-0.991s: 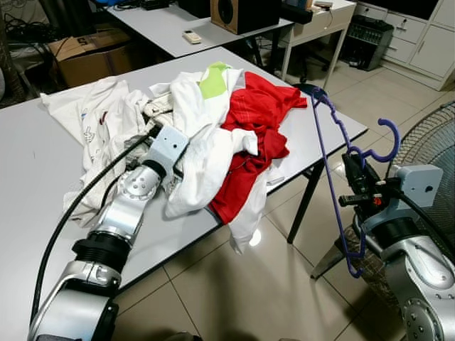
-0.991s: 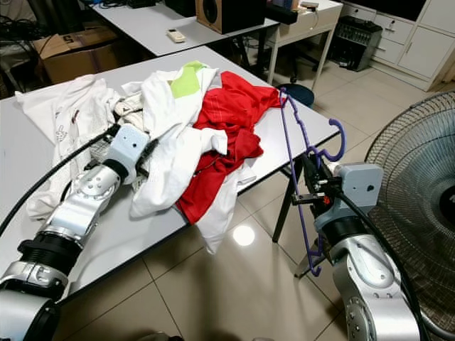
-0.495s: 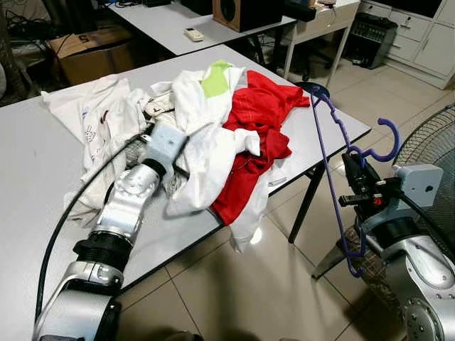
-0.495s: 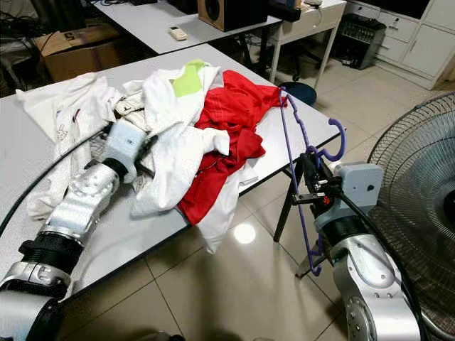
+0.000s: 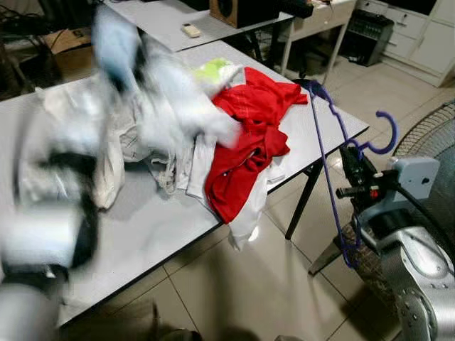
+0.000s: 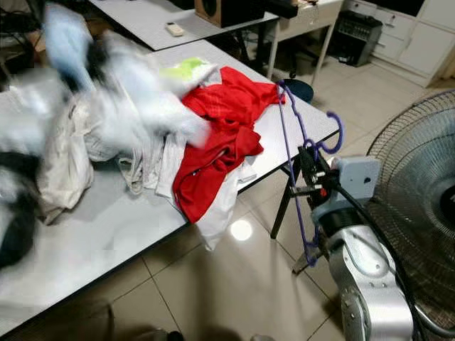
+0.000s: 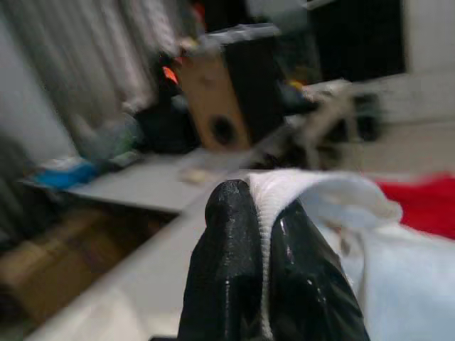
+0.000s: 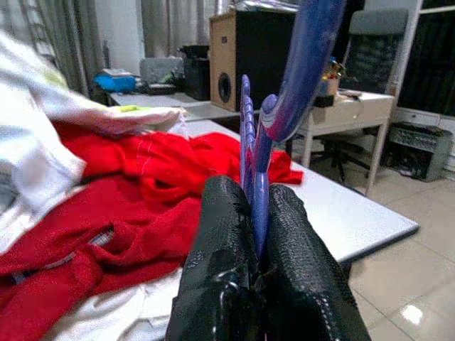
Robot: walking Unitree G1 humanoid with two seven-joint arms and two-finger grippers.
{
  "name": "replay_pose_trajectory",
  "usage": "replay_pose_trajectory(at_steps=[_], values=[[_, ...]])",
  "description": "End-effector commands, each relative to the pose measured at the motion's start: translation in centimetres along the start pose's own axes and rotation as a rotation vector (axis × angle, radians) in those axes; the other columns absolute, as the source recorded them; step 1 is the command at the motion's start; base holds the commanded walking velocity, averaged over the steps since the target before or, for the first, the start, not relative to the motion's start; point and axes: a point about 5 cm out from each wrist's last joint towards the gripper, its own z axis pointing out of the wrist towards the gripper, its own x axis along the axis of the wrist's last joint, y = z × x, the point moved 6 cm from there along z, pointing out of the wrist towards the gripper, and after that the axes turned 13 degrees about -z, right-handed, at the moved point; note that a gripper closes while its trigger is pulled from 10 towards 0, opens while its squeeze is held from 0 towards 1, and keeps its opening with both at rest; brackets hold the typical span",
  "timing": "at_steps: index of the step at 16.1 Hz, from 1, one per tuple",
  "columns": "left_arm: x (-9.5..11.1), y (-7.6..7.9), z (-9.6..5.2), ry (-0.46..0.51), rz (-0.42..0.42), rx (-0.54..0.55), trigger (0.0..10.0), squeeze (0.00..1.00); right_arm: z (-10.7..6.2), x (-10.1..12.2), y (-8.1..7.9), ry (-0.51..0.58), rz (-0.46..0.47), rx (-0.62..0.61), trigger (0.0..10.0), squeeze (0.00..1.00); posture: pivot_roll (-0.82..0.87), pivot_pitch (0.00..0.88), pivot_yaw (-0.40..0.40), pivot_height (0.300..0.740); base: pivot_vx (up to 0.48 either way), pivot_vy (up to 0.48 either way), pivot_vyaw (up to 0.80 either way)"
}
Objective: Hang hanger
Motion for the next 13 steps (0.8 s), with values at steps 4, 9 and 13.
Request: replay_pose_trajectory(at_steps=[4, 9, 13], values=[[1.5, 8.4, 0.9, 0.071, 0.04, -0.337, 0.5, 0.0, -0.4, 0.0, 0.2, 0.011, 0.006, -0.042, 10.0, 0.0, -0.2, 0.0, 0.064, 0.74, 0.0, 0.0, 0.0], [-8.9, 15.6, -2.7, -0.157, 0.086, -0.567, 1.4, 0.0, -0.7, -0.2, 0.0, 0.004, 0.005, -0.038, 10.0, 0.0, -0.21, 0.007, 0.057, 0.74, 0.0, 0.0, 0.0], [-9.5, 15.2, -4.5, -0.189, 0.051, -0.597, 10.0, 1.0, -0.7, -0.5, -0.2, -0.003, -0.001, -0.018, 10.0, 0.0, -0.2, 0.0, 0.039, 0.74, 0.0, 0.0, 0.0]])
